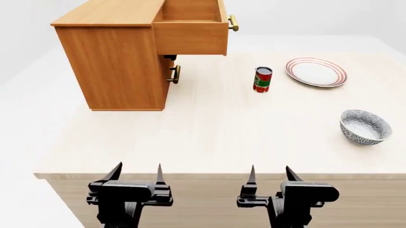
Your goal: Put the bowl in the top drawer of the cabinet.
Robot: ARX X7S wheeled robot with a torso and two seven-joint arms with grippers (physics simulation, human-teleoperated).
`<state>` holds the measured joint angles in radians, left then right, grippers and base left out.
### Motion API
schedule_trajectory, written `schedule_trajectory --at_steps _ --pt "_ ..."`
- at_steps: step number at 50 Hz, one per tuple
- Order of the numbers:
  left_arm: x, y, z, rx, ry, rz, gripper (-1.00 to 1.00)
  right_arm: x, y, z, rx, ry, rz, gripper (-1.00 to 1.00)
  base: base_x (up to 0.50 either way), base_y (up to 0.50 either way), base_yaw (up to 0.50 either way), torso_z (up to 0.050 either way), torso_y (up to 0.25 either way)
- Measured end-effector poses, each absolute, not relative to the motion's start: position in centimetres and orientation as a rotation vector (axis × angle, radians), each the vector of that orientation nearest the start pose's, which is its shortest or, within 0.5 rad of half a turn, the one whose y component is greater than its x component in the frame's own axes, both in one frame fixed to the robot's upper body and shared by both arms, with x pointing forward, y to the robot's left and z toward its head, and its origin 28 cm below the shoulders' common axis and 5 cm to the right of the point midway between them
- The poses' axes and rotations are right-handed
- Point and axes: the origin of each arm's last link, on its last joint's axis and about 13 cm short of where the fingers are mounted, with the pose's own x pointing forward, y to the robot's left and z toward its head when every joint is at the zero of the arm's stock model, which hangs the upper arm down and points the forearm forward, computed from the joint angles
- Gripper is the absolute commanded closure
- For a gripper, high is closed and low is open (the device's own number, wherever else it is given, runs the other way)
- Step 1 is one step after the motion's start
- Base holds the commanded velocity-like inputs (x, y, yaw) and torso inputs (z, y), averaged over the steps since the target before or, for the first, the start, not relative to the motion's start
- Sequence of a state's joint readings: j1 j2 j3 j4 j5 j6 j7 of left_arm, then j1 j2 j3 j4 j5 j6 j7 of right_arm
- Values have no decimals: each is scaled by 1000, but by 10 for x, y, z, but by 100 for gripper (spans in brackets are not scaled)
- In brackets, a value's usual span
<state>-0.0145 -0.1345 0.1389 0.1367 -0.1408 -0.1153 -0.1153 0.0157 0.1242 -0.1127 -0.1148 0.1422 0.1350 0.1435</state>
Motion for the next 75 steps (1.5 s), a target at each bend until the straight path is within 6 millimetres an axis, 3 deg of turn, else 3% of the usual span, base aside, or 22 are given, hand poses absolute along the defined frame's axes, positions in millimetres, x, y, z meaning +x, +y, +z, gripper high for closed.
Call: schedule_trajectory --at_steps 8,19,28,40,53,75 --pt "223 209 72 -18 -104 -50 -100 215 -101 61 0 -8 -12 -100 0 0 0 0 0" --pt "235 222 135 -73 -247 -39 -100 225 -107 124 1 -83 -19 -100 0 0 0 0 0" --pt "237 233 179 -119 -347 -45 -100 233 -116 171 -11 -143 -19 -100 10 0 0 0 0" --pt "229 251 224 -116 -454 -52 -100 248 -122 218 -56 -212 -25 -100 92 0 0 0 0" --pt "213 264 256 -72 -539 -43 -100 249 -132 250 -104 -260 -50 -100 215 0 0 0 0" --pt "192 271 286 -48 -613 -35 -100 241 -148 285 -156 -321 -86 -100 266 0 0 0 0"
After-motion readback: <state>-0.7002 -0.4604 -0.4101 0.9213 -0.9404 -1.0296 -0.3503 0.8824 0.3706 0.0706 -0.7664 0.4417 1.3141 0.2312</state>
